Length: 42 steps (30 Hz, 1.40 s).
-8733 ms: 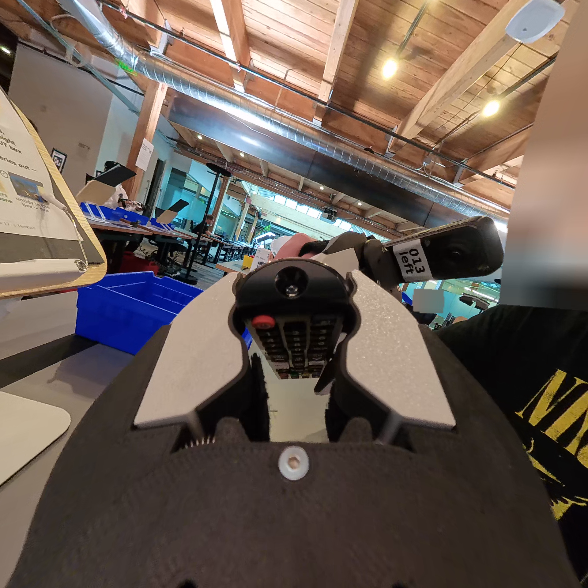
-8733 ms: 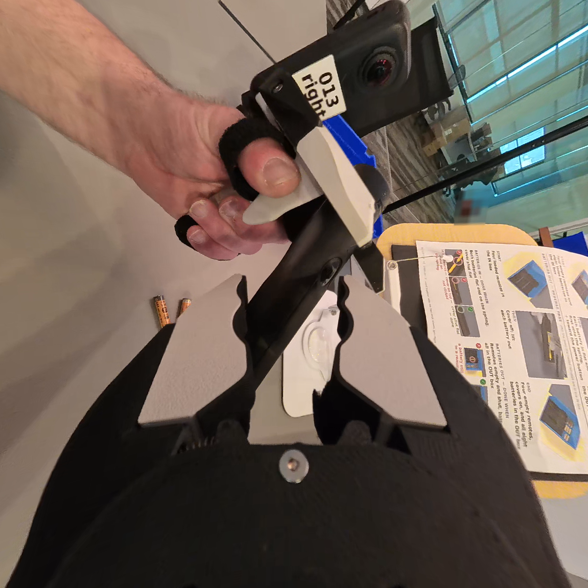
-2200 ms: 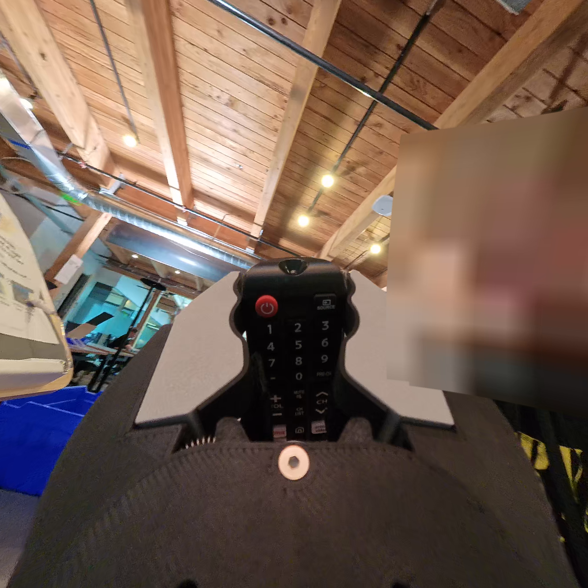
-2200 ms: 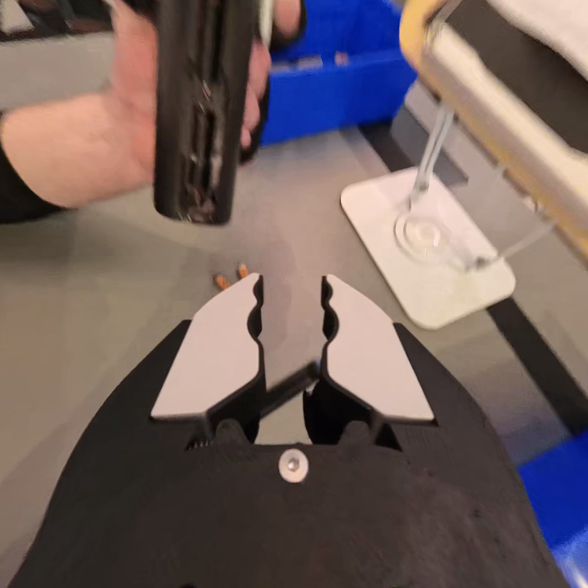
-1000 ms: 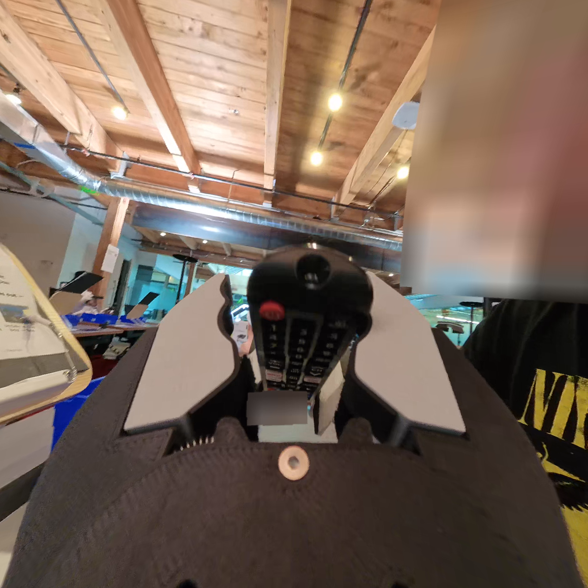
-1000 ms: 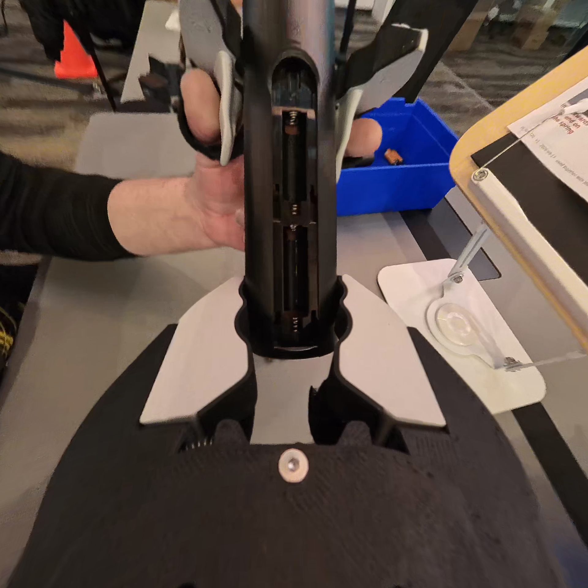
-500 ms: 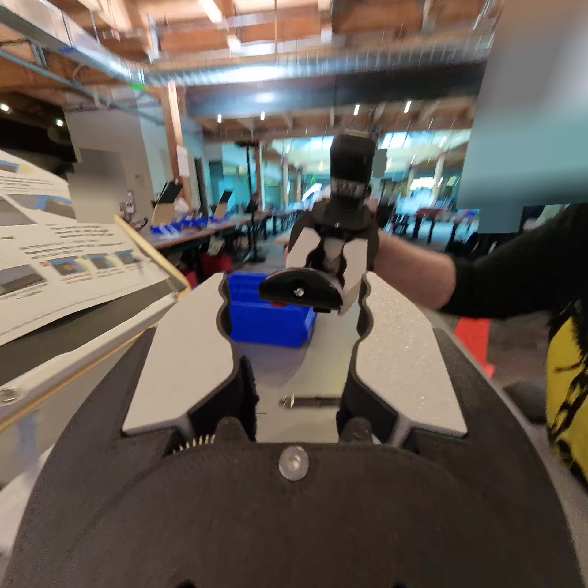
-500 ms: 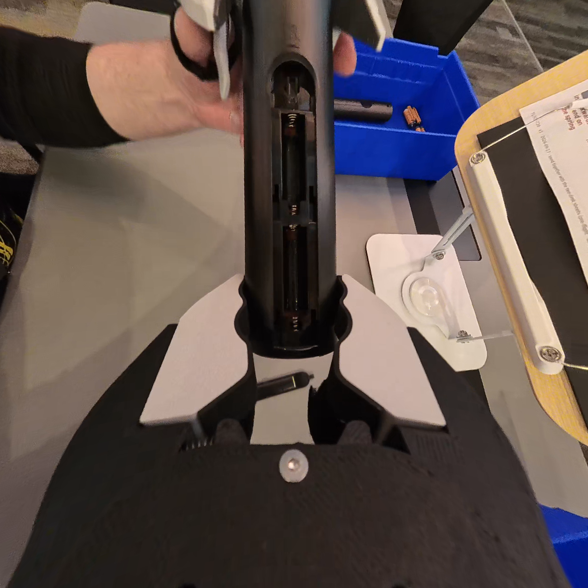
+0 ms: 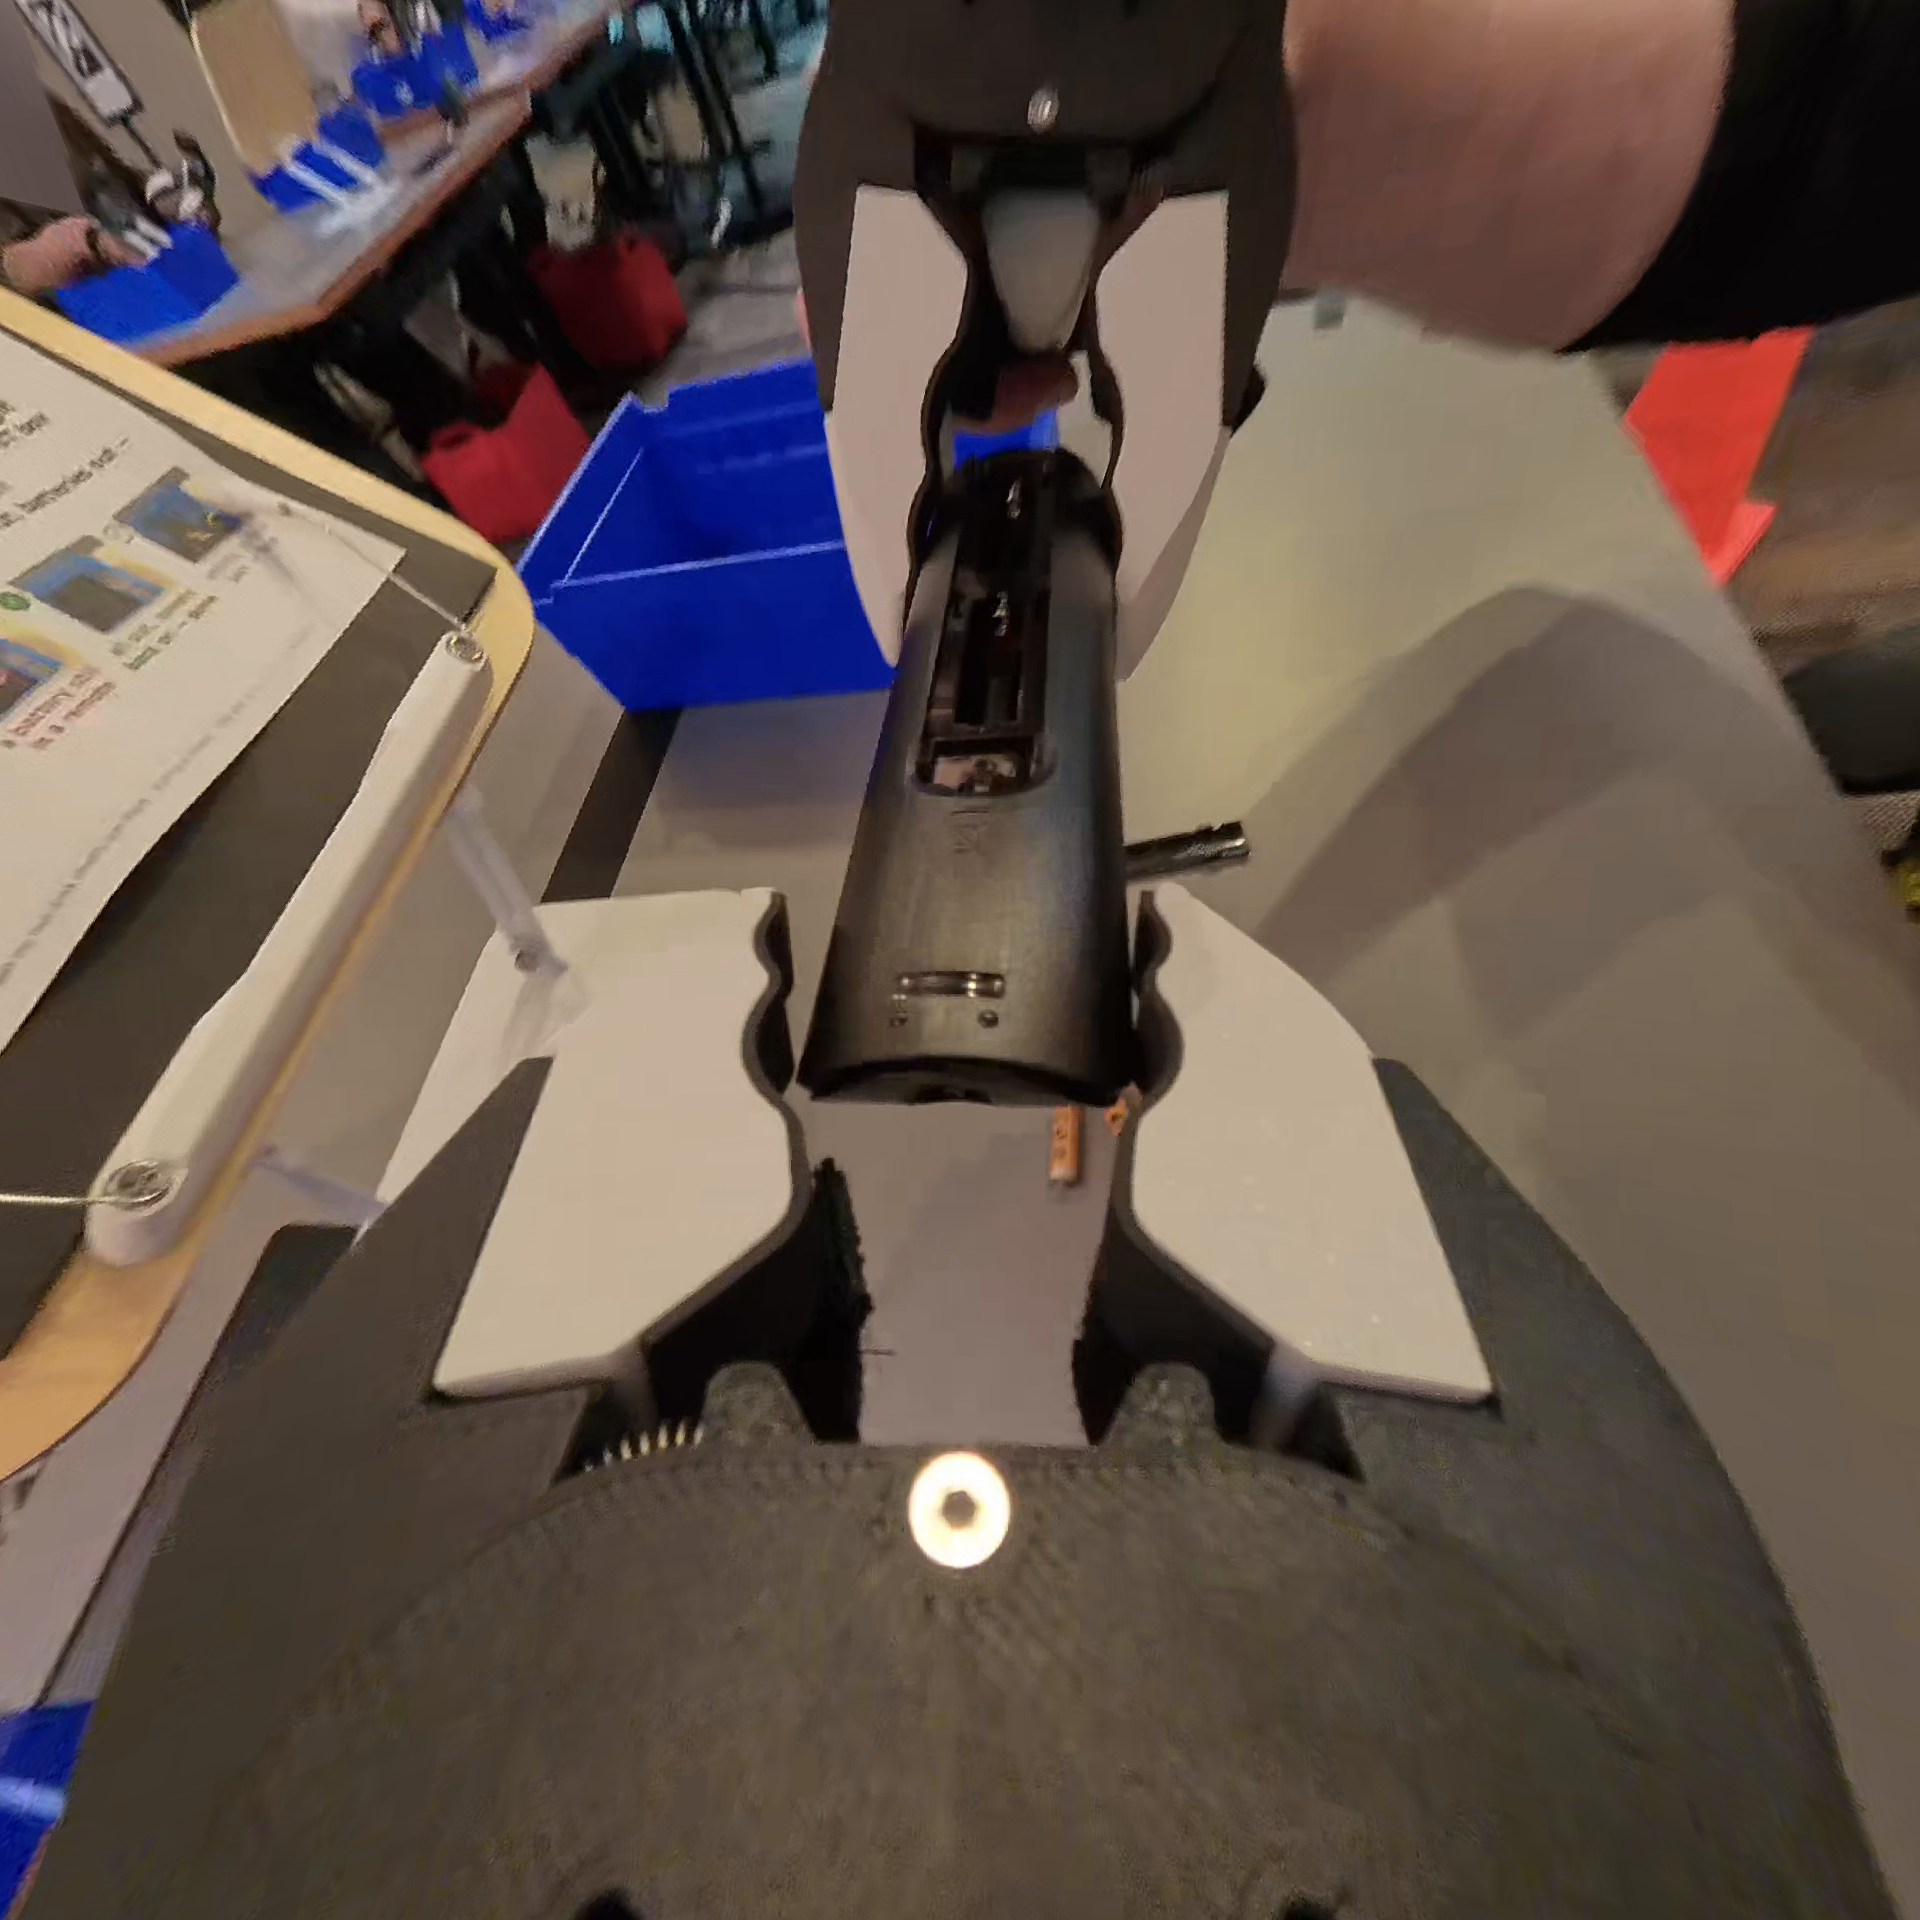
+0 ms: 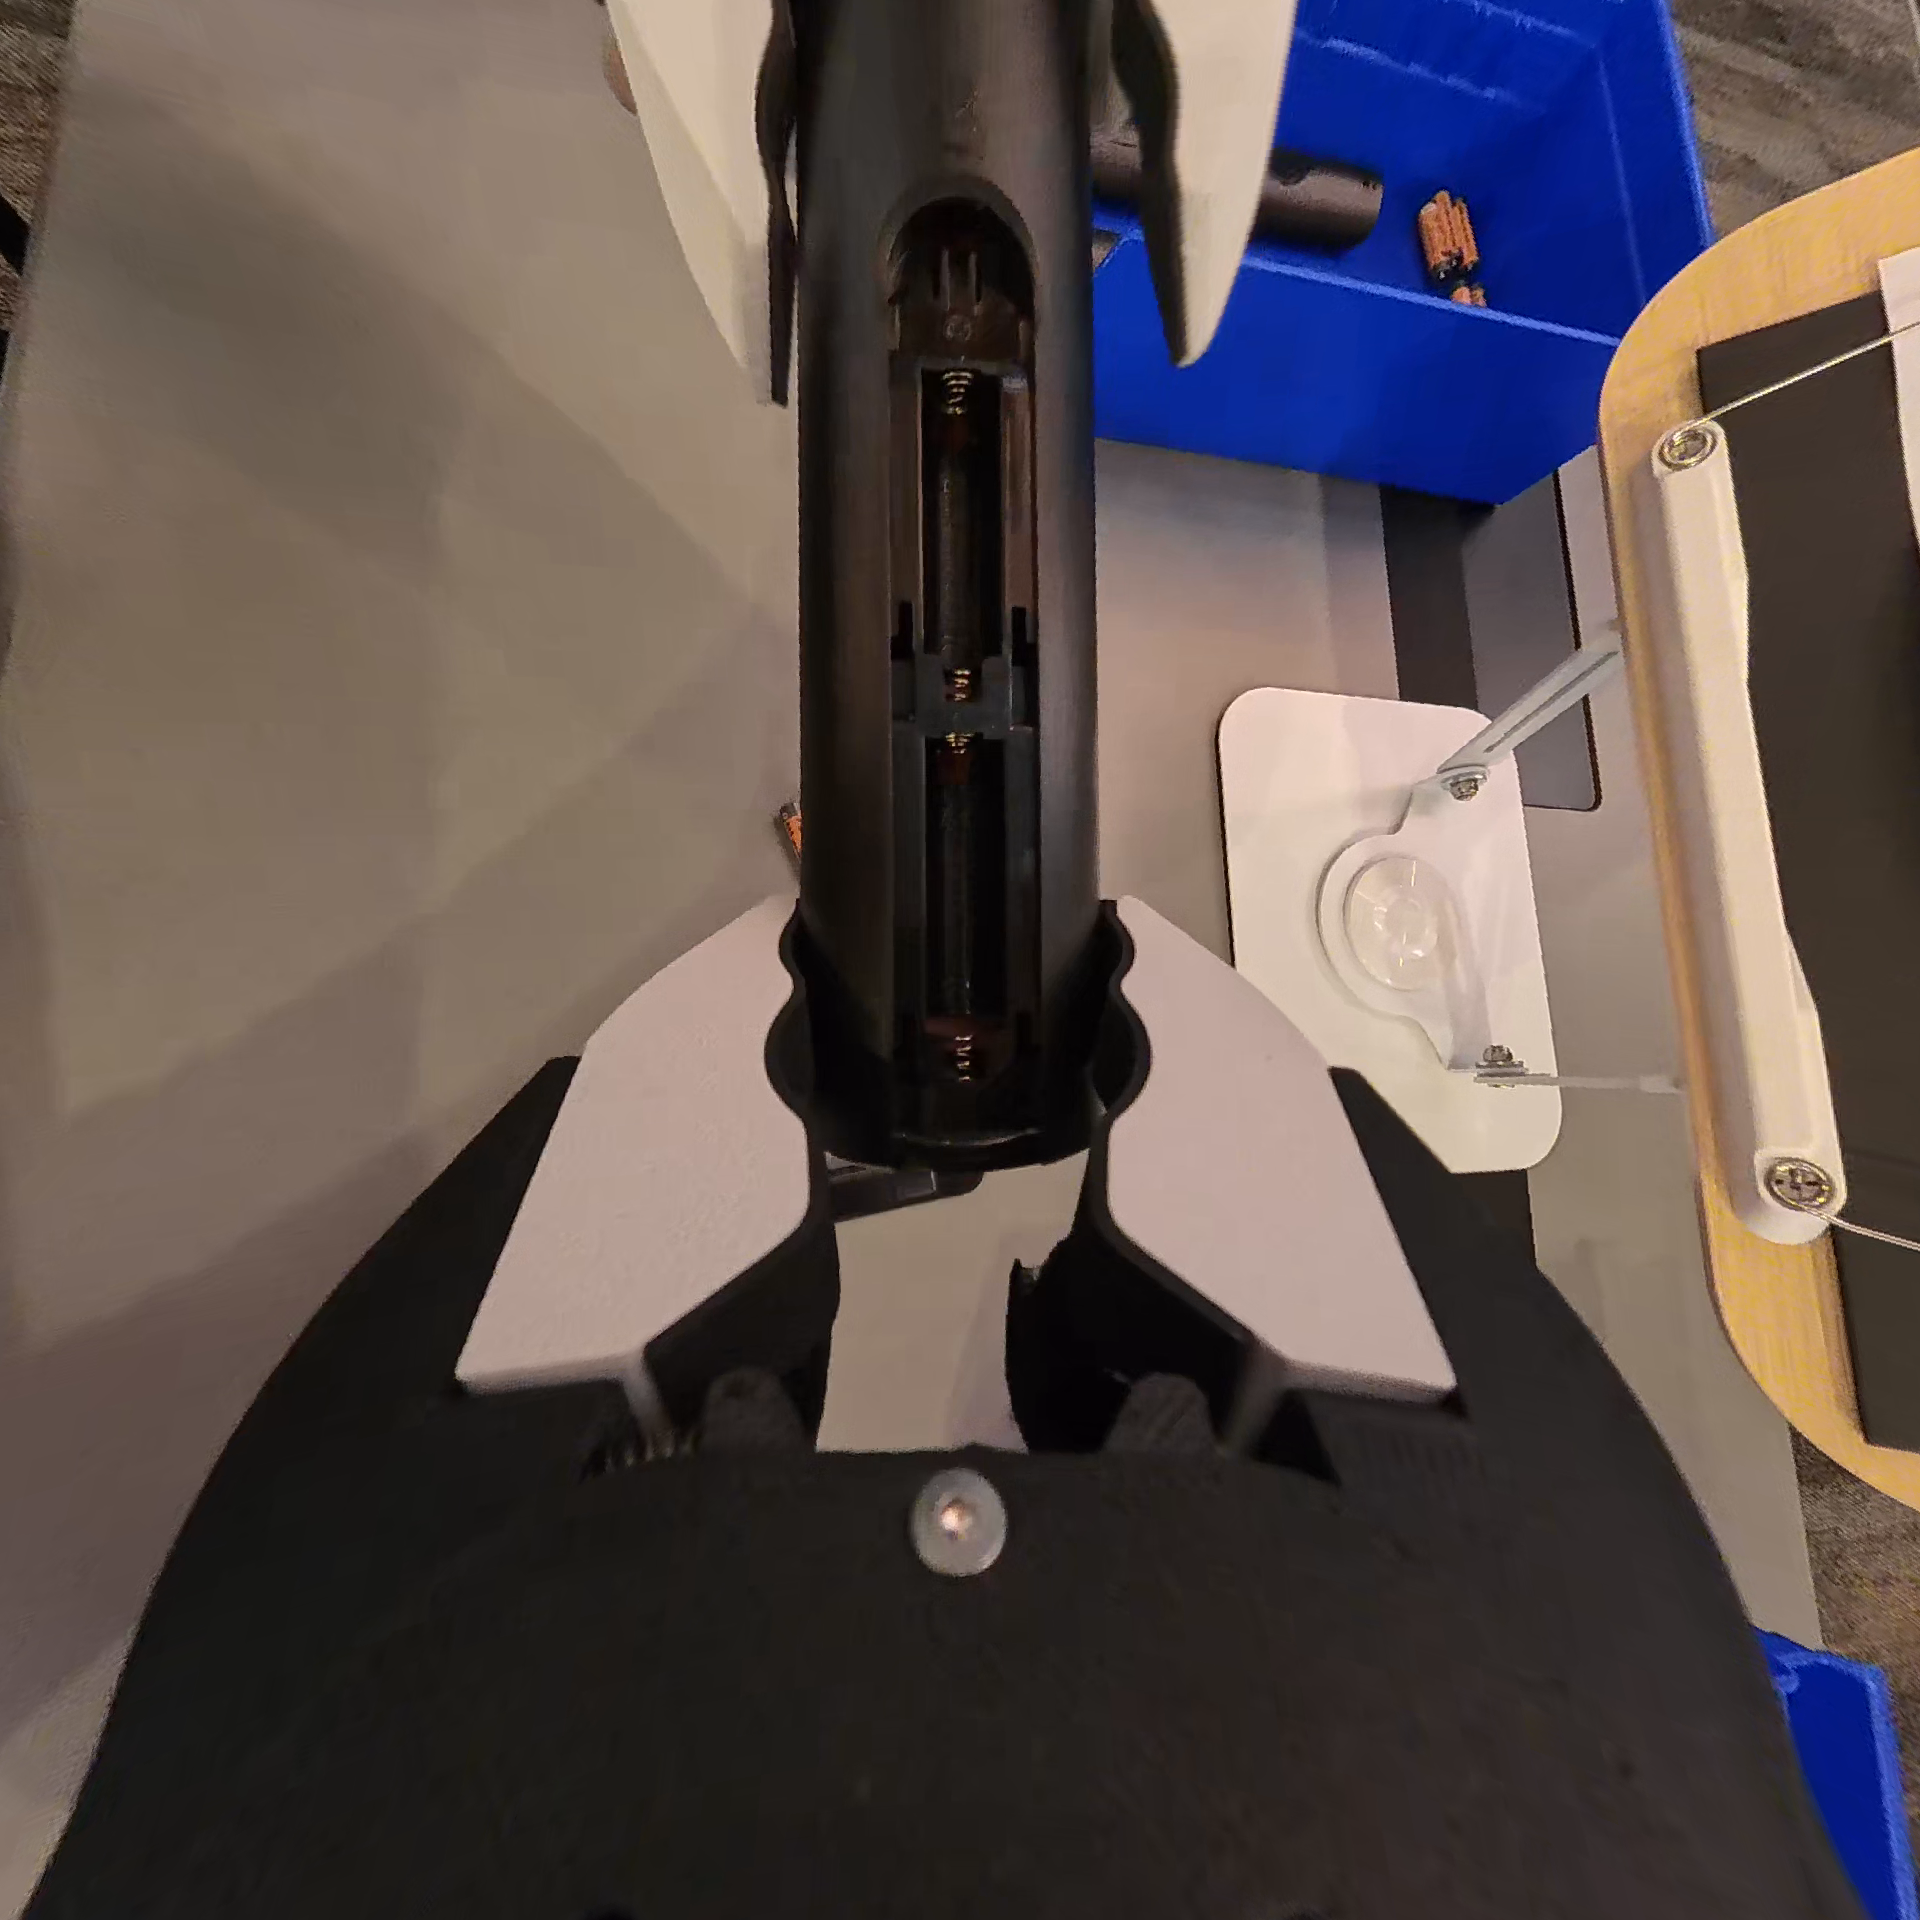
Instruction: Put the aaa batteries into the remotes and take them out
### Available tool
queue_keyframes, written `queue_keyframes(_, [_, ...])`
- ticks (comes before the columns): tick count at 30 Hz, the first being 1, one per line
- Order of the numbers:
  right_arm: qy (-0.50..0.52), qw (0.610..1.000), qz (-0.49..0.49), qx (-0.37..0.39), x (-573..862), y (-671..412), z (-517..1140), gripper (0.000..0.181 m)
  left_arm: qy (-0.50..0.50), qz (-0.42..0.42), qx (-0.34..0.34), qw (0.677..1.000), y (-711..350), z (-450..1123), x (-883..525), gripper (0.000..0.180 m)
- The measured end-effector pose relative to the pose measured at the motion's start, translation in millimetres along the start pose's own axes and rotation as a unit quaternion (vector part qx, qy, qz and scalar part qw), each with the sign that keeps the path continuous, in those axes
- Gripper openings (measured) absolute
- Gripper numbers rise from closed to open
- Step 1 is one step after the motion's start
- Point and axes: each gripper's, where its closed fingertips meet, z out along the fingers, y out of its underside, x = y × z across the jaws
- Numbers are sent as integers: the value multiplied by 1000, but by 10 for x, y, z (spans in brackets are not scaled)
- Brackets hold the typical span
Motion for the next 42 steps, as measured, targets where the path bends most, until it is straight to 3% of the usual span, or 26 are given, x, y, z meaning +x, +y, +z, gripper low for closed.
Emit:
queue_keyframes(6, [-12, 1000, -3, 1, -14, 22, 28, 52, 30, -30, 43, 998, -1, 25, 74, 62])
queue_keyframes(14, [-14, 1000, -4, -27, -28, 67, 33, 52, 24, -26, -1, 999, 154, 102, 106, 67])
queue_keyframes(21, [-28, 999, 0, -28, -75, 91, 108, 51, 35, -46, 54, 997, 128, 123, 156, 62])
queue_keyframes(42, [-41, 999, -11, -3, -81, 74, 207, 53, 4, -32, 126, 992, 144, 84, 185, 61])
